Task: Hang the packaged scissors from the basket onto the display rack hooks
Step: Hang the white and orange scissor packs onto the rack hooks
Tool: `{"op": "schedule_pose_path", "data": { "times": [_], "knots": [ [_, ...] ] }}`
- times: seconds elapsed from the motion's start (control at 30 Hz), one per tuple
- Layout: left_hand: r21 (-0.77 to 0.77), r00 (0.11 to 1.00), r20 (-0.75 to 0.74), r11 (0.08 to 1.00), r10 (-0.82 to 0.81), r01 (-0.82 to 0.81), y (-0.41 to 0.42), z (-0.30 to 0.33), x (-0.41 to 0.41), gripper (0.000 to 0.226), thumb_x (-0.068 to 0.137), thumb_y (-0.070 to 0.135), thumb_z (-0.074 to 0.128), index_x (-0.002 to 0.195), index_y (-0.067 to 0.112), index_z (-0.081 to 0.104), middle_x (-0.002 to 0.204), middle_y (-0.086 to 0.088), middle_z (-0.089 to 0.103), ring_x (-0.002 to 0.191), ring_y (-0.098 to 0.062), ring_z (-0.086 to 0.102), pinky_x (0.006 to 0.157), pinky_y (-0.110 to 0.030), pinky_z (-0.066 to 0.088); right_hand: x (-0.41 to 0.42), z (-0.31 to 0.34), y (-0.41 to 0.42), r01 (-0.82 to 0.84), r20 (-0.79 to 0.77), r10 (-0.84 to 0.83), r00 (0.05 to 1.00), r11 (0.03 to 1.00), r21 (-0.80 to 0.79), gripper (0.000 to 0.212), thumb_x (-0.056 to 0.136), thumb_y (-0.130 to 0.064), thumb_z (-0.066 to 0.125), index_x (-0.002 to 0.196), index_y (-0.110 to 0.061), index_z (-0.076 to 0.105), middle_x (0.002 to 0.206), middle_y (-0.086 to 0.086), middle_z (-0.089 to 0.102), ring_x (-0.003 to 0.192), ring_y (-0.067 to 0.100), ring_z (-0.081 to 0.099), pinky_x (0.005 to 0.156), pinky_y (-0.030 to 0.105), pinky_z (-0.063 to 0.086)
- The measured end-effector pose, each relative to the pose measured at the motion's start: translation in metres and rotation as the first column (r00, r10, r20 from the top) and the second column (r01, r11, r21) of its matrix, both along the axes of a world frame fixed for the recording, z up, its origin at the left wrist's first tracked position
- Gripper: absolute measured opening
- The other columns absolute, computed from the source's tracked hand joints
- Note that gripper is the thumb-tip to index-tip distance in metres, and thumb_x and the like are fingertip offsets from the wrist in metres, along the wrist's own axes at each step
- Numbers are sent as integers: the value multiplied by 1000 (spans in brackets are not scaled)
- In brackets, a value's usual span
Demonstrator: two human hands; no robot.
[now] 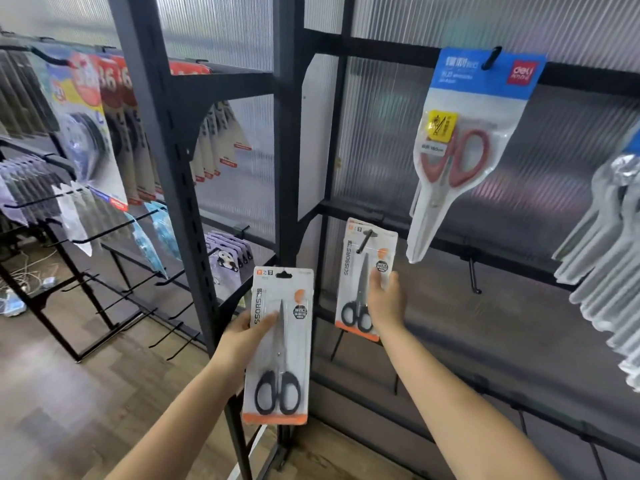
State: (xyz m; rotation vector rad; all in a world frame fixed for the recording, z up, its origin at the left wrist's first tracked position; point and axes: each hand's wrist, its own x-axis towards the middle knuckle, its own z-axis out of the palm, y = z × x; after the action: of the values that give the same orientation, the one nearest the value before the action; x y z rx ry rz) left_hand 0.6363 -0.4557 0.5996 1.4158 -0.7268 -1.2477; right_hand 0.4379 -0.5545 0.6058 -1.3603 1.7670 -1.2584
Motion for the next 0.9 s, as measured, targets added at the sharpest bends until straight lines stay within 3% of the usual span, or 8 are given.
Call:
{"op": "schedule_pose_path", "data": {
  "times": [0.07,0.17,0.3,0.37,0.57,0.7,0.8,0.9],
  "knots": [
    [-5,1000,-1,1000,0,0,-1,0,0,20,91,19,61,106,7,62,91,-9,70,73,-19,66,51,-21,50,-2,-1,-3,-10,-29,11,1000,1000,18,25,100,-30,40,95,-5,44,84,4,49,84,20,48,69,27,32],
    [-5,1000,22,1000,-21,21,-4,-2,-2,23,89,23,63,107,9,64,98,-11,71,84,-25,67,68,-33,53,-7,1,-1,-40,-106,46,993,997,63,29,99,-30,44,105,-1,46,94,11,55,86,23,51,65,28,34],
    [7,995,54,997,-81,81,-7,-1,-11,15,89,25,63,99,14,65,99,-10,71,92,-29,67,87,-44,53,-17,1,28,-153,-318,171,932,985,83,48,95,-24,52,136,-2,39,136,13,44,124,26,43,100,31,35],
    [-2,987,86,991,-132,133,-9,1,-19,12,89,25,63,96,15,65,98,-8,72,93,-28,67,88,-46,52,-21,10,46,-269,-311,275,910,961,65,50,95,-28,51,139,-7,38,138,8,42,126,19,43,103,29,35],
    [-79,939,214,953,-269,291,-6,12,-48,6,90,26,62,89,20,64,85,5,70,78,-10,66,60,-17,49,-19,63,70,-449,-298,435,850,893,25,38,95,-29,52,129,-13,48,113,-5,50,97,6,53,80,16,38],
    [-88,923,217,935,-317,342,-2,13,-57,9,89,28,63,91,20,64,85,6,70,77,-8,66,62,-19,50,-22,75,72,-466,-399,433,808,884,16,16,96,-17,49,109,-9,56,97,-3,55,69,-3,52,57,5,39],
    [-59,924,174,933,-340,355,2,6,-55,16,87,27,66,96,14,64,93,-2,71,89,-20,67,81,-37,55,-21,82,74,-469,-391,431,813,883,0,12,97,-15,49,104,-10,56,94,-4,54,67,1,53,58,5,40],
    [-36,935,136,942,-326,334,4,-8,-49,15,84,20,69,86,7,62,83,-7,70,83,-24,67,86,-43,54,-16,93,71,-454,-376,402,835,889,-59,12,96,-14,50,104,-9,58,102,2,58,73,9,58,63,14,49]
  ]
}}
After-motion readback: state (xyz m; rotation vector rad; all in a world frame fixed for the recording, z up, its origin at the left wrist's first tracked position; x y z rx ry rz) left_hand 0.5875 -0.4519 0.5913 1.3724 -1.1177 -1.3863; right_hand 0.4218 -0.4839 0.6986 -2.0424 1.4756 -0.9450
